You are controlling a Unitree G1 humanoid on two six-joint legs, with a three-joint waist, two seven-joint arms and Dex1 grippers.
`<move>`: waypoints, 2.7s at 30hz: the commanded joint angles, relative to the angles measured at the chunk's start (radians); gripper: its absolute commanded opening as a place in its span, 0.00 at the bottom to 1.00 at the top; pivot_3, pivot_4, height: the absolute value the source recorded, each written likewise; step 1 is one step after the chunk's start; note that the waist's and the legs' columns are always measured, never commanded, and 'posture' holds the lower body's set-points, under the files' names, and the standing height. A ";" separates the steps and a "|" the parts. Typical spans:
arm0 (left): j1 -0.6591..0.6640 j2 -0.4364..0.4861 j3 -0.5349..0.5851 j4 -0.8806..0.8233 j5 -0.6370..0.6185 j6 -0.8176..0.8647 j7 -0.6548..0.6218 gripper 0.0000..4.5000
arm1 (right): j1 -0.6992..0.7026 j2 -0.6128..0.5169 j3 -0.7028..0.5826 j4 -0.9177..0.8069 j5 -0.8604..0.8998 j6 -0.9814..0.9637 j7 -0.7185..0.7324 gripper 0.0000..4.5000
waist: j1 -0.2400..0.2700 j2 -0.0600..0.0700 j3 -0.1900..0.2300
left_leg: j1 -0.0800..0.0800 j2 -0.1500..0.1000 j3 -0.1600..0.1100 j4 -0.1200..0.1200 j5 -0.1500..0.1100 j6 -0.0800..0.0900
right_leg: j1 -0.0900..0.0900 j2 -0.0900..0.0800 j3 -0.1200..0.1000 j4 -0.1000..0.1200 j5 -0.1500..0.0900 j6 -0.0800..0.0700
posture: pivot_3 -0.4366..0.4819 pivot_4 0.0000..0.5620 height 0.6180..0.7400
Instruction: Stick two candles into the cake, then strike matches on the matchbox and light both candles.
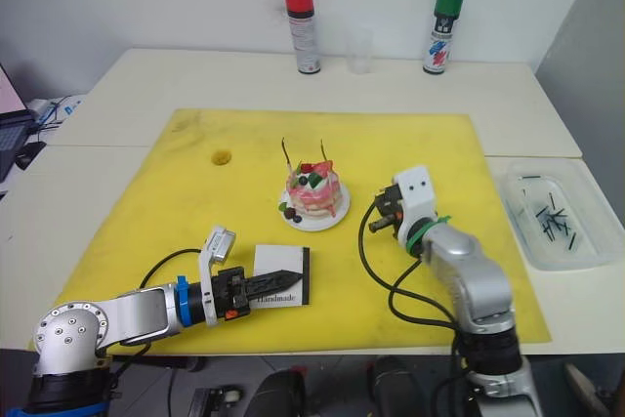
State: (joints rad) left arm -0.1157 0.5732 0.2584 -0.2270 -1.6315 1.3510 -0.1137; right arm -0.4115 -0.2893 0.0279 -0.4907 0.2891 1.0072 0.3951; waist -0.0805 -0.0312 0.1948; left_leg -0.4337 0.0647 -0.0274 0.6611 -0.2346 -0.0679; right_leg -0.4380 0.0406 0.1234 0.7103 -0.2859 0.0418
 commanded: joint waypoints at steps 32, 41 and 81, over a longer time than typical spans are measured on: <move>-0.030 0.115 -0.088 0.002 0.025 -0.078 -0.100 0.00 | 0.357 -0.182 0.291 0.015 -0.107 -0.587 0.209 0.29 | 0.017 -0.003 0.000 | 0.000 0.000 0.001 0.001 0.000 0.000 | -0.001 -0.001 0.000 0.003 -0.003 0.001 | 0.48 0.27 0.58; -0.026 0.123 -0.096 0.001 0.028 -0.081 -0.108 0.00 | 0.372 -0.157 0.309 0.049 -0.137 -0.608 0.195 0.21 | 0.017 -0.003 0.000 | 0.001 0.000 0.001 0.002 0.000 0.000 | 0.000 -0.001 0.000 0.005 -0.003 0.001 | 0.48 0.27 0.58; -0.176 0.010 -0.220 -0.055 0.526 -0.280 -0.543 0.00 | 0.032 -0.350 0.375 -0.122 -0.089 -0.427 0.411 0.01 | 0.026 -0.003 0.000 | 0.001 -0.001 -0.001 0.004 0.001 0.000 | 0.002 -0.001 -0.001 0.006 -0.002 0.002 | 0.48 0.27 0.58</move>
State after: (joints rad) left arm -0.2879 0.5836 0.0188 -0.2574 -1.0984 1.0692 -0.6440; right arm -0.3688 -0.6419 0.4052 -0.5976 0.2095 0.6044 0.8014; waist -0.0545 -0.0346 0.1947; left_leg -0.4324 0.0640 -0.0278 0.6651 -0.2340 -0.0683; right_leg -0.4357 0.0397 0.1223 0.7160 -0.2879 0.0438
